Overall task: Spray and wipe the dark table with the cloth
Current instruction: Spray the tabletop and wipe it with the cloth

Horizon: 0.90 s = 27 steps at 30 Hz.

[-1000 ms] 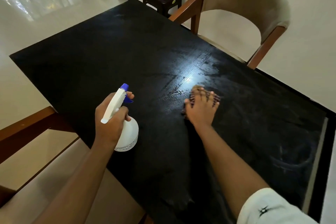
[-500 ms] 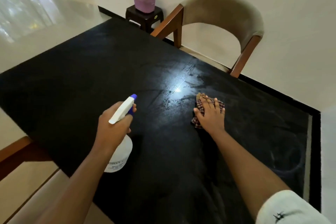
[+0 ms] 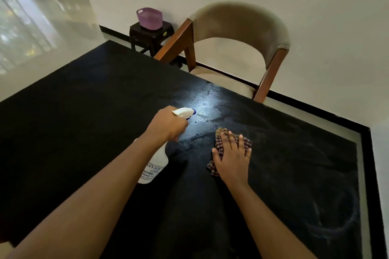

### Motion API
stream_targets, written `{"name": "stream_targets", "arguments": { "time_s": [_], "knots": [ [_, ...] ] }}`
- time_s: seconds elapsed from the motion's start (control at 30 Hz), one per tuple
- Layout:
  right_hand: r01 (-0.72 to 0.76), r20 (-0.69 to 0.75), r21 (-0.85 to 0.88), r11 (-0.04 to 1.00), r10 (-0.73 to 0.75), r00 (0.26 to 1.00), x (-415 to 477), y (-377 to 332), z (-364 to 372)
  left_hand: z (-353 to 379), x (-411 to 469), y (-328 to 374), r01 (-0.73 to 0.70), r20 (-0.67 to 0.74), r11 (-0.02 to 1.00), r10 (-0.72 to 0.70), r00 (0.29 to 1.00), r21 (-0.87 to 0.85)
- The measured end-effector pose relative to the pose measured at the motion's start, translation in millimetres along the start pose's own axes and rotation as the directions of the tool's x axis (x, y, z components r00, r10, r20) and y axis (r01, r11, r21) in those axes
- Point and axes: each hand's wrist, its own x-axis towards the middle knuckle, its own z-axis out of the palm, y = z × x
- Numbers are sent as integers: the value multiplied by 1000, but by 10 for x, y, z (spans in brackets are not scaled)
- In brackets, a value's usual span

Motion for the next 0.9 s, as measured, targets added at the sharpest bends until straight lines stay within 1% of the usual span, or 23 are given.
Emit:
{"name": "stream_targets", "arguments": {
  "time_s": [0.07,0.1,0.2,0.23,0.27,0.3,0.33,0.37,0.4,0.43,0.47,0.5,0.53,0.6,0.63,0.67,0.7,0.73,0.77,0.8,0.83,0.87,0.9],
  "knots": [
    [6,-10,16,1000,-6,1000,-10,8,5,16,37,5,-40,-54,999,41,998,12],
    [-1,-18,15,1000,1,1000,-4,-1,11,-9,25,-7,-59,-74,998,57,996,-27],
    [-63,-16,23,998,64,998,-1,-107,63,-163,-82,-121,-129,-133,962,99,986,-240],
    [-43,-17,20,999,43,999,-20,-188,97,-221,-127,-188,-173,-169,941,127,977,-290],
    [25,-19,18,1000,-25,1000,-38,-294,138,-279,-161,-274,-220,-214,926,158,964,-307],
    [139,-3,26,990,-139,990,-53,-414,186,-326,-185,-353,-265,-260,917,189,947,-298],
    [282,26,34,959,-283,959,-61,-528,237,-357,-203,-438,-307,-303,911,221,927,-276],
    [421,67,35,906,-422,904,-53,-627,291,-378,-219,-511,-344,-337,905,252,907,-250],
    [531,116,31,847,-531,839,-24,-700,324,-386,-229,-572,-377,-365,900,282,887,-220],
    [593,155,25,805,-589,793,41,-731,321,-386,-234,-618,-403,-389,894,306,869,-196],
    [604,177,15,797,-597,783,148,-716,290,-379,-241,-650,-422,-412,888,320,853,-183],
    [569,179,0,822,-560,809,282,-659,249,-369,-250,-672,-435,-437,882,323,840,-183],
    [494,163,-20,869,-485,859,436,-566,206,-357,-257,-706,-444,-461,876,321,827,-186],
    [257,91,-54,965,-252,963,746,-289,117,-319,-261,-781,-469,-498,863,328,803,-189],
    [129,56,-65,990,-125,991,874,-142,56,-296,-259,-816,-489,-510,851,340,790,-191],
    [18,27,-57,998,-17,999,957,-35,1,-275,-263,-839,-512,-519,836,354,778,-197],
    [-62,12,-42,997,63,998,992,7,-21,-262,-262,-853,-532,-528,823,366,766,-201],
    [-97,4,-39,994,98,995,981,-14,-4,-254,-257,-858,-545,-535,813,374,758,-204],
    [-77,4,-51,996,77,997,932,-84,30,-247,-242,-853,-551,-541,808,374,754,-209],
    [-5,12,-66,998,5,1000,855,-186,79,-239,-227,-838,-552,-547,805,369,751,-215],
    [106,32,-71,992,-103,994,764,-308,132,-233,-211,-820,-556,-555,801,366,747,-220],
    [234,73,-68,970,-229,971,675,-424,179,-226,-200,-803,-557,-562,799,360,745,-227],
    [357,127,-59,932,-348,929,591,-518,211,-219,-195,-788,-559,-567,796,355,743,-234]
  ]
}}
